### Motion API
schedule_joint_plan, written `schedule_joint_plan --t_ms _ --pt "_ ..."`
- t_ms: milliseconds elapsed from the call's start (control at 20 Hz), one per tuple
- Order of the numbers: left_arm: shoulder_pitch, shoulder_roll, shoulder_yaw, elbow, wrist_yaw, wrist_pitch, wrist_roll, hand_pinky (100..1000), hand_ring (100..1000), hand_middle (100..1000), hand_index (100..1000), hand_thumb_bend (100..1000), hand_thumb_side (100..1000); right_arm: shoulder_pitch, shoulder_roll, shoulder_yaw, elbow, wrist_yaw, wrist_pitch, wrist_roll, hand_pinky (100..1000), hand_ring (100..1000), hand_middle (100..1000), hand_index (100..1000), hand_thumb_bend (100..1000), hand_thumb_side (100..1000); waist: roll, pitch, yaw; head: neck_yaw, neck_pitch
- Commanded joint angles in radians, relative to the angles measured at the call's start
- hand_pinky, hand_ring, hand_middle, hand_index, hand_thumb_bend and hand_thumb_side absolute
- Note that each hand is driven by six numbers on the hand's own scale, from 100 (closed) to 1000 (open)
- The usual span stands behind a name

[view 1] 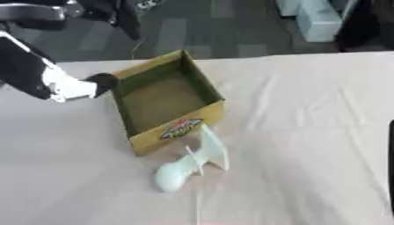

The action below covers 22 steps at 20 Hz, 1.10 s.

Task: Pick up objects on the table and place them in the box.

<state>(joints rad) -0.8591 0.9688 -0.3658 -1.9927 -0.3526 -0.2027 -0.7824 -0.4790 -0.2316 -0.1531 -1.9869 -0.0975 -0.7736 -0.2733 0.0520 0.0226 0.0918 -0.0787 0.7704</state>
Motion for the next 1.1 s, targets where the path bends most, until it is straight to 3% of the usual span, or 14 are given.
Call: schedule_joint_plan --t_ms 50,300,350,500,800,1100 --pt "-0.019 -0.002 -0.045 -0.007 -0.022 -0.003 -0.031 678 752 787 848 241 798 -0.017 -0.009 0.005 -0.013 -0.006 0.000 0.006 683 582 589 713 100 899 0.001 -0.011 -0.006 0.009 0.000" --pt "-0.019 -0.031 -0.131 -0.007 -0.069 0.014 -0.049 638 753 774 838 298 852 -0.021 -0.005 0.007 -0.013 -0.008 0.000 0.005 684 582 588 713 100 903 0.003 -0.010 -0.013 0.016 0.000" --pt "-0.020 -0.035 -0.145 -0.007 -0.080 0.019 -0.055 635 757 774 835 288 912 -0.021 -0.005 0.008 -0.013 -0.008 0.000 0.005 684 582 588 713 100 903 0.003 -0.010 -0.014 0.018 0.000" --pt "-0.017 -0.049 -0.176 -0.007 -0.103 0.037 -0.091 610 760 779 820 331 950 -0.023 -0.003 0.009 -0.013 -0.008 0.000 0.005 683 582 587 713 100 904 0.003 -0.010 -0.017 0.023 0.000" --pt "-0.034 -0.067 -0.171 -0.007 -0.160 0.082 -0.124 539 744 760 781 402 948 -0.024 -0.001 0.009 -0.013 -0.006 -0.001 0.003 683 582 586 713 100 904 0.004 -0.011 -0.018 0.026 0.000" --pt "-0.036 -0.091 -0.197 -0.007 -0.172 0.109 -0.125 523 751 761 792 413 940 -0.027 0.001 0.011 -0.013 -0.004 -0.001 0.000 683 582 586 713 100 905 0.005 -0.010 -0.022 0.029 0.000"
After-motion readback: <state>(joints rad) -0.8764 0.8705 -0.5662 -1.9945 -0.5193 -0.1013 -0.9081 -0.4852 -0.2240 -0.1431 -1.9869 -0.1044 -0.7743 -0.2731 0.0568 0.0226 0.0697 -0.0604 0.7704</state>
